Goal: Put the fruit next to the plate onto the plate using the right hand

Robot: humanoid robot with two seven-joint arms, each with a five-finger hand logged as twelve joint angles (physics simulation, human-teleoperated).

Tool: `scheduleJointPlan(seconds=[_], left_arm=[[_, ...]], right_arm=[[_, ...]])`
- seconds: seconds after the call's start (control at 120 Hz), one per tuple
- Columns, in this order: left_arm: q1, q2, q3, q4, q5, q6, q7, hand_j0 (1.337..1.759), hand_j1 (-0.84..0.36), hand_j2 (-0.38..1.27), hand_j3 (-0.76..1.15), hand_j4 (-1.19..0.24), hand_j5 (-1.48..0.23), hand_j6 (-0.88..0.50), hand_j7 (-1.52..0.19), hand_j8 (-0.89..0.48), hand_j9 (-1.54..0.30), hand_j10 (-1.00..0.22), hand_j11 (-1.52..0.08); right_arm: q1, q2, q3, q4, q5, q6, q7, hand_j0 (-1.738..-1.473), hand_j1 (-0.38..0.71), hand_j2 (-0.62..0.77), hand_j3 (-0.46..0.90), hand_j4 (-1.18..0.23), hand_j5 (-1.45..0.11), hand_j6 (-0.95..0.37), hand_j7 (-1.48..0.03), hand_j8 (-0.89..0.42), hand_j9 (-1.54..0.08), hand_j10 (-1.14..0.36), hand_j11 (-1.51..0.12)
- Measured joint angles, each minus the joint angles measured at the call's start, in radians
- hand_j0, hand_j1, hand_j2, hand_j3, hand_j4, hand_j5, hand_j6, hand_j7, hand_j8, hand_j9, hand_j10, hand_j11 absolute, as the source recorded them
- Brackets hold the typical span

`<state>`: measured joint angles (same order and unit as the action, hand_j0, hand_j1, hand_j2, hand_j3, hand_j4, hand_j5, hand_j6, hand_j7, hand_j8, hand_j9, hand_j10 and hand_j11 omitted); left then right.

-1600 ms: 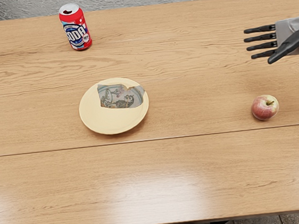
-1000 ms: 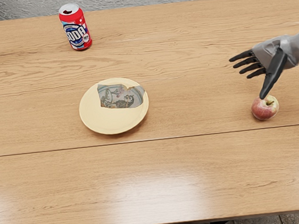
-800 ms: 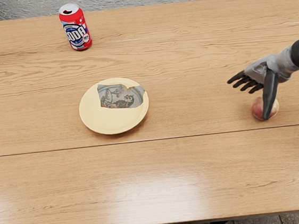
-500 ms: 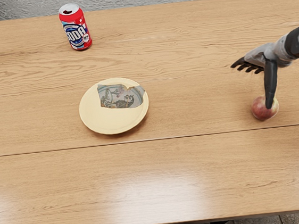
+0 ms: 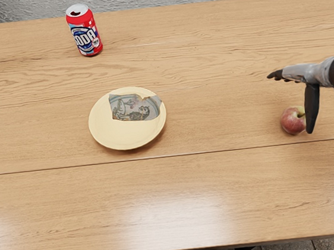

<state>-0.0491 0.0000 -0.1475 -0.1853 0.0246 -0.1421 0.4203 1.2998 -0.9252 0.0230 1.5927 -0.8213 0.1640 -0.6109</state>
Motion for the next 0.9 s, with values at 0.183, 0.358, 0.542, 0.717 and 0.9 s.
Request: scheduleJointPlan(seconds=[0.183, 0.358, 0.542, 0.717, 0.9], left_arm=[[0.0, 0.0, 0.0, 0.0, 0.0, 0.0, 0.0, 1.658, 0.34, 0.0, 0.0, -0.01, -0.01, -0.01, -0.01, -0.01, -0.01, -0.01, -0.01], [0.0, 0.0, -0.001, 0.0, 0.0, 0.0, 0.0, 1.658, 0.34, 0.0, 0.0, -0.01, -0.01, -0.01, -0.01, -0.01, -0.01, -0.01, -0.01], [0.0, 0.0, -0.001, 0.0, 0.0, 0.001, 0.0, 1.658, 0.34, 0.0, 0.0, -0.01, -0.01, -0.01, -0.01, -0.01, -0.01, -0.01, -0.01], [0.0, 0.0, -0.002, 0.0, 0.0, 0.0, 0.0, 1.658, 0.34, 0.0, 0.0, -0.01, -0.01, -0.01, -0.01, -0.01, -0.01, -0.01, -0.01], [0.0, 0.0, -0.002, 0.0, 0.0, 0.0, 0.0, 1.658, 0.34, 0.0, 0.0, -0.01, -0.01, -0.01, -0.01, -0.01, -0.01, -0.01, -0.01]], right_arm=[[-0.075, -0.018, 0.002, 0.055, -0.082, -0.13, 0.0, -1.658, -0.32, 0.0, 0.0, -0.03, -0.03, -0.03, -0.03, -0.03, -0.03, -0.03, -0.03], [-0.119, -0.027, 0.002, 0.069, -0.114, -0.177, 0.0, -1.658, -0.27, -0.01, 0.0, -0.07, -0.09, -0.08, -0.09, -0.07, -0.09, -0.07, -0.09], [-0.167, -0.049, 0.0, 0.074, -0.17, -0.221, 0.0, -1.658, -0.24, -0.02, 0.0, -0.1, -0.12, -0.1, -0.12, -0.1, -0.12, -0.1, -0.12], [-0.205, -0.047, -0.002, 0.072, -0.228, -0.306, 0.0, -1.658, -0.23, -0.02, 0.0, -0.11, -0.13, -0.11, -0.13, -0.11, -0.13, -0.11, -0.13], [-0.23, -0.026, -0.005, 0.06, -0.276, -0.379, 0.0, -1.658, -0.21, -0.02, 0.0, -0.12, -0.15, -0.13, -0.15, -0.13, -0.15, -0.12, -0.15]])
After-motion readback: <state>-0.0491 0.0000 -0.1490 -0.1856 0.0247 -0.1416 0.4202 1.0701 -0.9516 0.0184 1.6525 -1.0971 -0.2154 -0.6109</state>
